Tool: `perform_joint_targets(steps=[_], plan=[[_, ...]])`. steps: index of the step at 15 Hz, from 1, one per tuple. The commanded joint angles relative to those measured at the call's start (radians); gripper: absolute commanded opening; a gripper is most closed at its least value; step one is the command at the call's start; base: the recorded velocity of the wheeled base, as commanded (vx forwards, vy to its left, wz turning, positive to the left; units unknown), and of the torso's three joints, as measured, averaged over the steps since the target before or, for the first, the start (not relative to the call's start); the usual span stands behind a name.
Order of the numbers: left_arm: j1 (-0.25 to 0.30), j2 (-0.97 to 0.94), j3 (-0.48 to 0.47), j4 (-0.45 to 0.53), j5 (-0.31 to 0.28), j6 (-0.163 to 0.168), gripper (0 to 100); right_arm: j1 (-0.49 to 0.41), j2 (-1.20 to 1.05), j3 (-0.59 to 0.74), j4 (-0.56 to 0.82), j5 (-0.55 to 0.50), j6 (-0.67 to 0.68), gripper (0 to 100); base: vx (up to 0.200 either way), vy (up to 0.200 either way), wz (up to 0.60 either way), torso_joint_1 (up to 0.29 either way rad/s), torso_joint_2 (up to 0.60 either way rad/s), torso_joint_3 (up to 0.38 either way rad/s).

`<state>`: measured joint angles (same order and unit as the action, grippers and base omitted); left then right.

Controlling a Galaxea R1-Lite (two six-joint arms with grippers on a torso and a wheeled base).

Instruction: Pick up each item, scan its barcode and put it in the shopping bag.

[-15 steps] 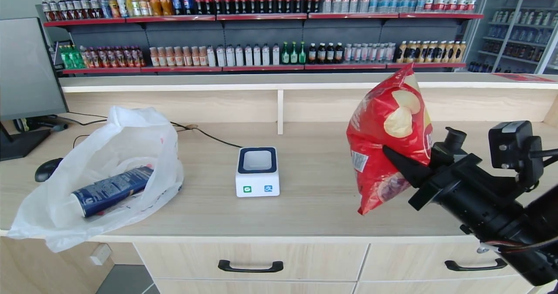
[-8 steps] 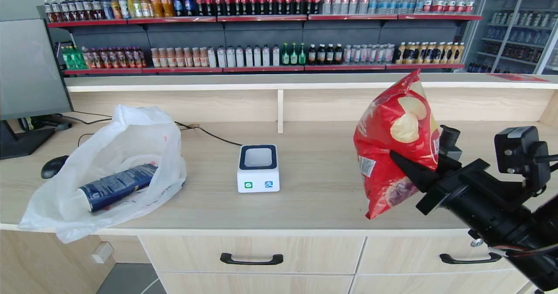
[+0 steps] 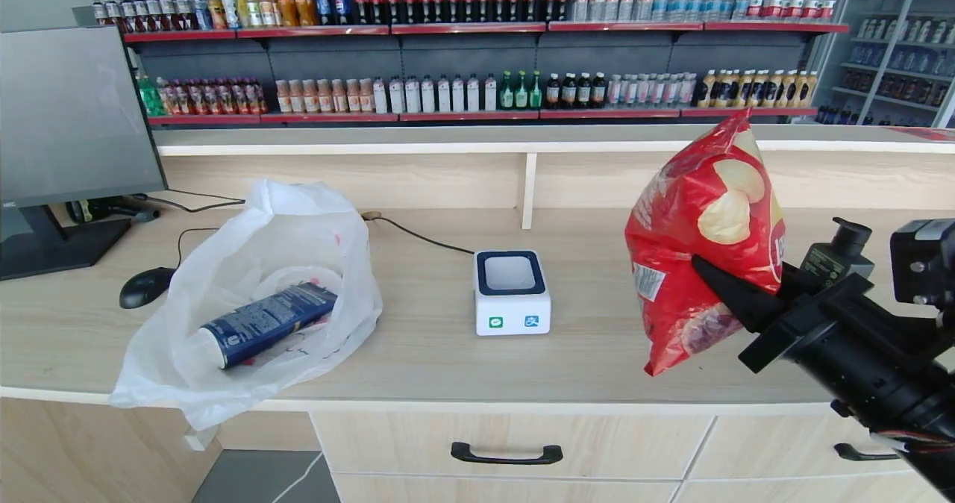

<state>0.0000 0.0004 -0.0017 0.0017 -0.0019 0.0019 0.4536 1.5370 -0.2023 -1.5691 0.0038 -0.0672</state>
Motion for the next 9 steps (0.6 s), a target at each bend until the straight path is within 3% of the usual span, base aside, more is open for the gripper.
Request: perform_joint_targets(steps=[1,9], plan=[[0.000,0.000,0.000,0.000,0.000,-0.002,100,0.004,-0.014,0.014,-0.002,0.001,-0.002,0,0.000,0.200,0.00,-0.002,0.00,-0.002],[0.000,0.000,0.000,0.000,0.000,-0.002,100,0.002,0.003,0.014,-0.002,0.002,0.004,0,0.000,0.200,0.00,0.002,0.00,0.003]])
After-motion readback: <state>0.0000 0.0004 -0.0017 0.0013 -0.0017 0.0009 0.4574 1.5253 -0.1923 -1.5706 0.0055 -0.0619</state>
